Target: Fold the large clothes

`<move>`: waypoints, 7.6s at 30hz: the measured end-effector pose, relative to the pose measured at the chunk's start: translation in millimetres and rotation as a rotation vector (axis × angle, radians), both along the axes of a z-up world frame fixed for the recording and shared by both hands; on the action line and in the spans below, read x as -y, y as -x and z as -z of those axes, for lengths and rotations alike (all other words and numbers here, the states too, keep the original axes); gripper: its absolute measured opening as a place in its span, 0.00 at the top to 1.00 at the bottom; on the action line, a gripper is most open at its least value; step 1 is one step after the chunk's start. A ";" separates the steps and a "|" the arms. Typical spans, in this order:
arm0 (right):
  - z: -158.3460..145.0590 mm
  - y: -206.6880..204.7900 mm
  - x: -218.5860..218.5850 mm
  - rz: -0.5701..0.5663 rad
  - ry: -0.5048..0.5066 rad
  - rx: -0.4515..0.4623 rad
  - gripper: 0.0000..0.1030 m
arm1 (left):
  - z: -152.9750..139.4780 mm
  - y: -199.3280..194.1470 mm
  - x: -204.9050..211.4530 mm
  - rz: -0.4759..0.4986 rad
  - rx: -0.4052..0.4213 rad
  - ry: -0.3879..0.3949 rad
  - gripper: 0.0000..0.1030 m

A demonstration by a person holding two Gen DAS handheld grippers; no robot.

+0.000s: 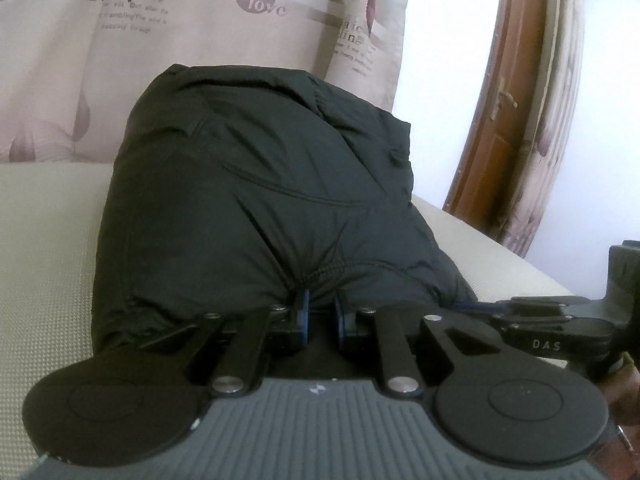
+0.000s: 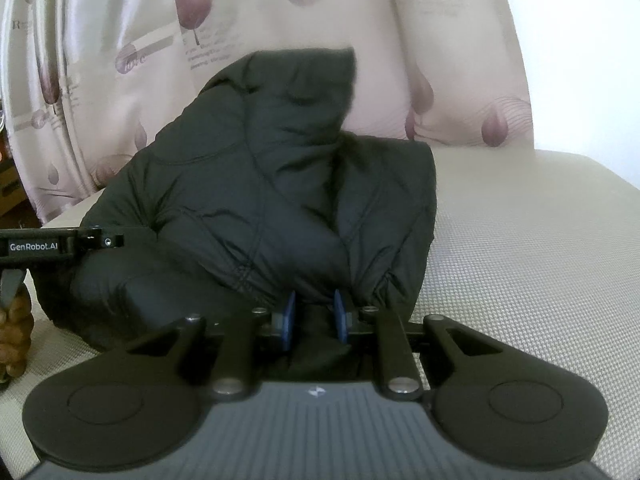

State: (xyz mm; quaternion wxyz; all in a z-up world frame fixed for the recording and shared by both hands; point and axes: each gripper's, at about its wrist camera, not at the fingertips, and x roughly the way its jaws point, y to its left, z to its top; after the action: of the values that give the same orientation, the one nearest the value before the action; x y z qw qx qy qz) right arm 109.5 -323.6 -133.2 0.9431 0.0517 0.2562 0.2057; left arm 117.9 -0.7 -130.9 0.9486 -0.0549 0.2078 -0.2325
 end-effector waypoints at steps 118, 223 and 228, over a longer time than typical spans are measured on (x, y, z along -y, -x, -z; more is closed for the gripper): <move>0.1 -94.2 10.2 -0.009 -0.405 -0.362 0.00 | -43.5 -71.5 -85.8 -0.099 -0.220 0.114 0.00; -129.3 154.7 -134.3 0.138 -0.114 0.325 0.00 | -148.2 165.1 -44.6 -0.504 0.233 -0.145 0.00; -127.6 153.3 -138.2 0.139 -0.061 0.324 0.00 | -141.5 159.5 -46.5 -0.503 0.185 -0.132 0.00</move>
State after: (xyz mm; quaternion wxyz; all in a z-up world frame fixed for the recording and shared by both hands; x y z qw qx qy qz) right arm -43.8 -185.4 -5.6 0.9820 0.0641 0.0900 0.1533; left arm -41.6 45.8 10.6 0.9930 -0.0213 0.1146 0.0202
